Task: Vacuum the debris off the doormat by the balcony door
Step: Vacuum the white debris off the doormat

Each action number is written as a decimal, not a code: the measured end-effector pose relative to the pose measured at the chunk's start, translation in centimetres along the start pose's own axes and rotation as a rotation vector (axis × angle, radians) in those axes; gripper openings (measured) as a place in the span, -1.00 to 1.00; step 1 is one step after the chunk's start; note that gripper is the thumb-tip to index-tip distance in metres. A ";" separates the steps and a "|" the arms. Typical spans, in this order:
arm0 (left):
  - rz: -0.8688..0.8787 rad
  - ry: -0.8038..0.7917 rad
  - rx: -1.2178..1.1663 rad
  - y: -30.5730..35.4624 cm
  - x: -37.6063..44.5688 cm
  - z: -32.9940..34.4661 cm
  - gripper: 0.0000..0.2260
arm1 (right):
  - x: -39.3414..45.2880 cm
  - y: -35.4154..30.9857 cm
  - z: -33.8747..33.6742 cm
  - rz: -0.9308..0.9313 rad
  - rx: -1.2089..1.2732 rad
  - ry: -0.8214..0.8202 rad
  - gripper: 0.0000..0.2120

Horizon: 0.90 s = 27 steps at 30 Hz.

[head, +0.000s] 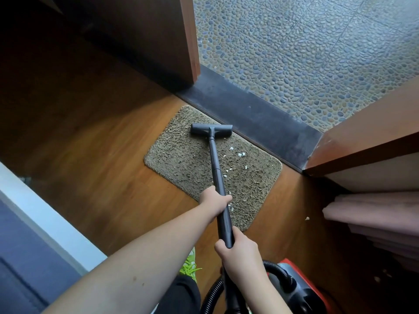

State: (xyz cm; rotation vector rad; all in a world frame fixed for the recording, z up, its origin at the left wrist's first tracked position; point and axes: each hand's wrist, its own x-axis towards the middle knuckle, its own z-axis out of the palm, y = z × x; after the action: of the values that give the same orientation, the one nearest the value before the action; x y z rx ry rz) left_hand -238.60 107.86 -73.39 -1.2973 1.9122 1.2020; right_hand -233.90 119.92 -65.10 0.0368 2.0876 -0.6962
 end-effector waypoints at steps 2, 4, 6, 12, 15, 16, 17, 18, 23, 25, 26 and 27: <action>-0.003 0.000 -0.009 -0.3 -0.4 0.3 -0.46 | -0.4 0.4 0.0 -0.008 -0.009 0.000 -0.88; -0.007 -0.002 -0.011 -0.7 -0.9 0.6 -0.47 | -0.8 0.9 0.0 -0.019 -0.019 0.002 -0.85; -0.015 -0.007 -0.031 -1.1 -1.3 1.0 -0.48 | -1.2 1.4 0.0 -0.023 -0.028 -0.005 -0.85; -0.017 0.008 -0.044 -2.0 -2.6 2.4 -0.51 | -2.2 3.2 0.0 -0.044 -0.042 -0.004 -0.85; -0.033 0.005 -0.057 -2.6 -3.4 3.3 -0.54 | -3.0 4.2 -0.1 -0.061 -0.039 -0.009 -0.84; -0.040 0.004 -0.063 -2.8 -3.7 3.6 -0.53 | -3.3 4.6 -0.1 -0.066 -0.041 -0.012 -0.83; -0.046 0.004 -0.065 -3.0 -4.1 3.8 -0.52 | -3.5 5.0 -0.1 -0.068 -0.043 -0.017 -0.83; -0.049 0.008 -0.063 -3.3 -4.4 4.1 -0.52 | -3.8 5.4 -0.1 -0.067 -0.041 -0.024 -0.83; -0.081 0.002 -0.068 -4.6 -6.1 5.7 -0.40 | -5.1 7.6 0.1 -0.013 -0.034 -0.070 -0.80; -0.089 0.000 -0.074 -4.9 -6.7 6.2 -0.39 | -5.6 8.3 0.2 -0.003 -0.046 -0.078 -0.73; -0.091 -0.001 -0.077 -5.1 -6.9 6.5 -0.39 | -5.7 8.6 0.2 -0.003 -0.057 -0.084 -0.71; -0.092 -0.003 -0.077 -5.3 -7.1 6.7 -0.38 | -6.0 8.8 0.2 0.003 -0.063 -0.092 -0.70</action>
State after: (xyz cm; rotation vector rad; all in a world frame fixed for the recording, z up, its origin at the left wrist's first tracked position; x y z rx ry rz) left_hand -231.29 116.16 -72.76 -1.4070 1.7999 1.2405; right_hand -227.78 128.62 -64.64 -0.0267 2.0197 -0.6183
